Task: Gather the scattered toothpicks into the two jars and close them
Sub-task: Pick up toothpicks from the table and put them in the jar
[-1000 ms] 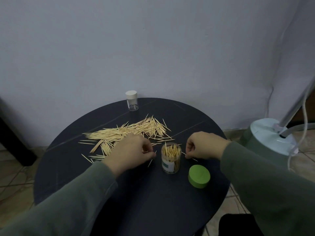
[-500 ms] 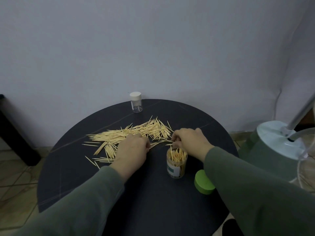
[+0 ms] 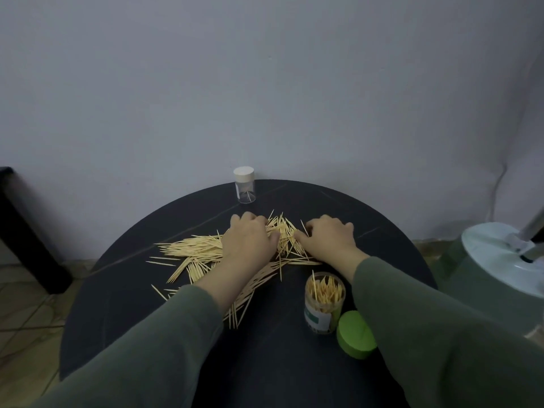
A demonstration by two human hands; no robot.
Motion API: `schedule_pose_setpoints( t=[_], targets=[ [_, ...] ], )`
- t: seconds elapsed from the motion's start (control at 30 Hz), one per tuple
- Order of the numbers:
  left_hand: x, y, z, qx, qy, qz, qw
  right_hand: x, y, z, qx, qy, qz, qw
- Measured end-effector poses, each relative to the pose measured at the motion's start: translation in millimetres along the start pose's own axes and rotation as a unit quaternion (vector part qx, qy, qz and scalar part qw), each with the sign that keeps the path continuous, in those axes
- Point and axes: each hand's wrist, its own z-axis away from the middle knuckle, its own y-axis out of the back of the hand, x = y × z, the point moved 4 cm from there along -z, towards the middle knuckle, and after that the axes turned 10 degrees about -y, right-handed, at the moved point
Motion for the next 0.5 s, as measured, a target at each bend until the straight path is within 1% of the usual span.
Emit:
schedule_pose_setpoints(
  t=[0.17, 0.27, 0.33, 0.5],
  targets=[
    [-10.7, -13.7, -24.3, -0.081, 0.039, -0.009, 0.996, -9.8, -6.9, -17.5, -0.023, -0.013, 0.015, 1.0],
    [-16.0, -17.1, -31.2, -0.118, 0.028, -0.003, 0.993, -15.1, -9.2, -19.4, -0.027, -0.005, -0.005, 1.0],
    [-18.4, -17.0, -34.2, -0.128, 0.015, -0.001, 0.992, -14.9, -9.0, -18.9, -0.038, 0.0, -0.018, 0.999],
    [-20.2, -13.7, -36.8, -0.12, -0.003, 0.041, 0.992, -5.0, -2.9, -11.1, -0.061, 0.005, -0.042, 0.997]
  ],
)
